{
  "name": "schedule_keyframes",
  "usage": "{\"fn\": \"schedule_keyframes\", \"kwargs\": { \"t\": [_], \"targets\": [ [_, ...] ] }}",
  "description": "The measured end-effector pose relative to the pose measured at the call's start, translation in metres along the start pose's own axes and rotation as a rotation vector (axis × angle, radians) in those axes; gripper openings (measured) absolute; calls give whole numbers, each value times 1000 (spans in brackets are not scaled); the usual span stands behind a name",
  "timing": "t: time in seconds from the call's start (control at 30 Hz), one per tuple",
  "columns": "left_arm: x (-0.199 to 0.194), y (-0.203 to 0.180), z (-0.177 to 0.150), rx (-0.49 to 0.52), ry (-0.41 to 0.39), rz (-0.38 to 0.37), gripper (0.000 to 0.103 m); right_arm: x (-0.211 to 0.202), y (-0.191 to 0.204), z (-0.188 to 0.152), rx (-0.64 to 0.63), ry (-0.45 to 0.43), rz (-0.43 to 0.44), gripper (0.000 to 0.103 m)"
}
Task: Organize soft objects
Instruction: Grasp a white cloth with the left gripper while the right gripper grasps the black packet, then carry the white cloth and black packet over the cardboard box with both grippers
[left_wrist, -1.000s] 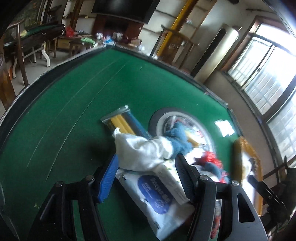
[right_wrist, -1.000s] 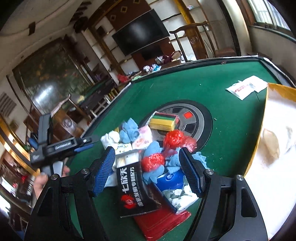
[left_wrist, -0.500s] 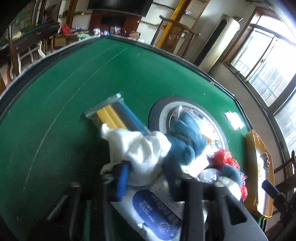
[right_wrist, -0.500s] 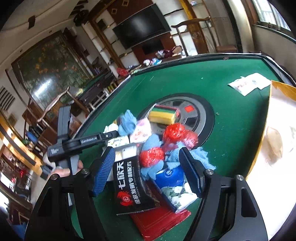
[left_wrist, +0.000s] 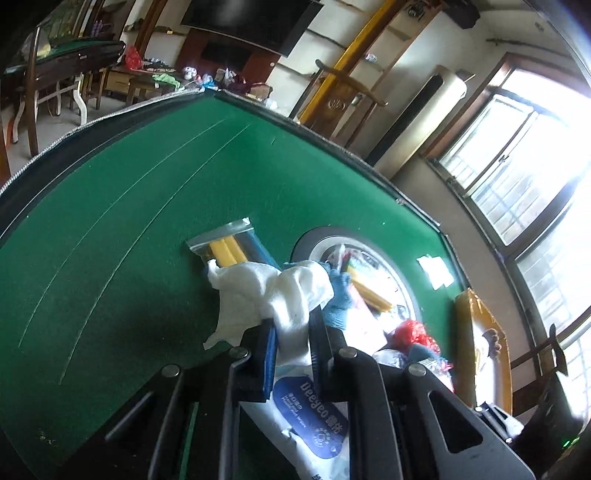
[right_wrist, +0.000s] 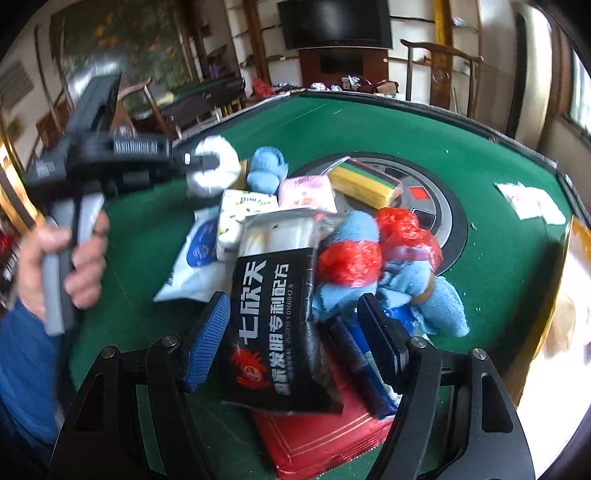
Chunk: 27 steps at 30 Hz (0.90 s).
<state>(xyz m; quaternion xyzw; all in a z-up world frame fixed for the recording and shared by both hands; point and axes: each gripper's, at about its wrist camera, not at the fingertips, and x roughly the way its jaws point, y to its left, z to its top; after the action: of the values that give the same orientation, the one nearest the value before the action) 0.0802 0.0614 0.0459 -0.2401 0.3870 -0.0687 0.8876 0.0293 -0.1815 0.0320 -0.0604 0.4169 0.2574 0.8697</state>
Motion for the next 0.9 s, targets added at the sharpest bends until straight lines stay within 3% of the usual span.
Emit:
{"fn": "schedule_keyframes", "kwargs": {
  "t": [0.1, 0.27, 0.37, 0.53, 0.8, 0.9],
  "targets": [
    [-5, -2, 0, 7, -17, -18, 15, 6, 4, -2, -38, -17, -63, 72],
    [-7, -13, -1, 34, -34, -27, 15, 12, -2, -4, -12, -16, -65, 70],
    [-6, -17, -3, 52, -36, -20, 15, 9, 0, -4, 0, -11, -58, 52],
    [-10, -19, -4, 59, -53, -36, 15, -6, -3, -1, 46, -49, 0, 38],
    [-15, -24, -4, 75, -89, -62, 15, -43, -7, 3, 79, -228, 63, 37],
    [-17, -27, -4, 84, -101, -67, 15, -44, -11, 5, 92, -227, 70, 37]
  ]
}}
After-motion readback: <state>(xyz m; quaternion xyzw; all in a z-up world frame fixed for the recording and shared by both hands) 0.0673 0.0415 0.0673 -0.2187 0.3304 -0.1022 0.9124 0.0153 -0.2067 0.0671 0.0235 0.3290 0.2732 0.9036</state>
